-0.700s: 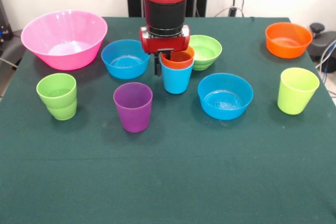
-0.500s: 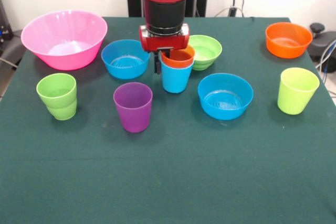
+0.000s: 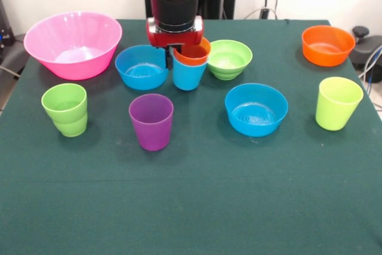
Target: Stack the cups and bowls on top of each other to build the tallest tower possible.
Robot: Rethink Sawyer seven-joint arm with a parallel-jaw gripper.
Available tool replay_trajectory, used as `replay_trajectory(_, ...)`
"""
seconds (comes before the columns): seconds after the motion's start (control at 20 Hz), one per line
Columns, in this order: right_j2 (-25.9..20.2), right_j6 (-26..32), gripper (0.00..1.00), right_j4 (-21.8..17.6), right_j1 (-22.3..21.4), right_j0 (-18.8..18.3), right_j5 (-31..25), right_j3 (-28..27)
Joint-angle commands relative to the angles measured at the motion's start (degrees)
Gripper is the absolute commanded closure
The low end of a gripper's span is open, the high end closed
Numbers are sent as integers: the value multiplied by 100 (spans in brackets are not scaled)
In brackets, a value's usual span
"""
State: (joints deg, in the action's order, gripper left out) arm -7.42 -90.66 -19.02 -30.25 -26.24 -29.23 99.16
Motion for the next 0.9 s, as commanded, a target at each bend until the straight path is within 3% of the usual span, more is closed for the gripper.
replay_trajectory(0.05, -464, 523, 100, -224, 62, -79, -767, -599)
replay_trajectory(0.45, -584, 430, 100, -107, 102, -84, -1047, -786)
replay_trajectory(0.9, -761, 469, 100, 172, 0, -18, -1997, -1446)
